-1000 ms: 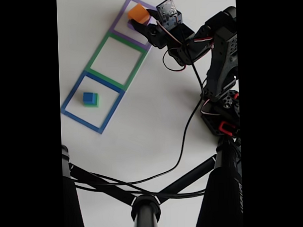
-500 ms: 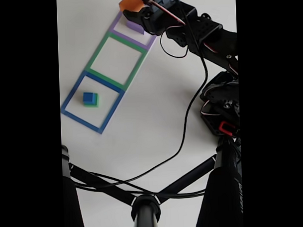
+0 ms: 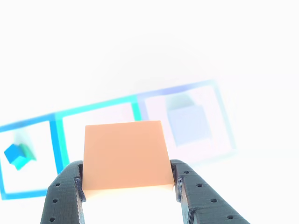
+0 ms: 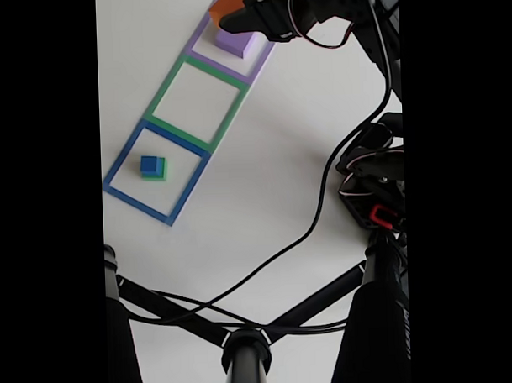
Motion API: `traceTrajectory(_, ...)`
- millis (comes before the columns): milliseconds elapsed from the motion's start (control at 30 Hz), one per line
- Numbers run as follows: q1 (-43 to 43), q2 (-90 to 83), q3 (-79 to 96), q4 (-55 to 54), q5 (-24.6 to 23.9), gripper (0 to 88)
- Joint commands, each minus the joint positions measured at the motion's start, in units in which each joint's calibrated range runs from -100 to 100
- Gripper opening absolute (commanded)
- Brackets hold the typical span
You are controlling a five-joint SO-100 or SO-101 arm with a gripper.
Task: Tower of hanoi
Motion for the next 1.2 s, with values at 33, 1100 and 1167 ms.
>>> traceTrajectory(33, -3.97, -1.18, -15.80, 13.68, 0.00, 12.2)
traceTrajectory(1100, -9.25, -9.98, 62.02, -58.14, 0.00, 11.9)
traceTrajectory(1167, -9.44, -7.15, 66.75, -66.48, 0.00, 12.0)
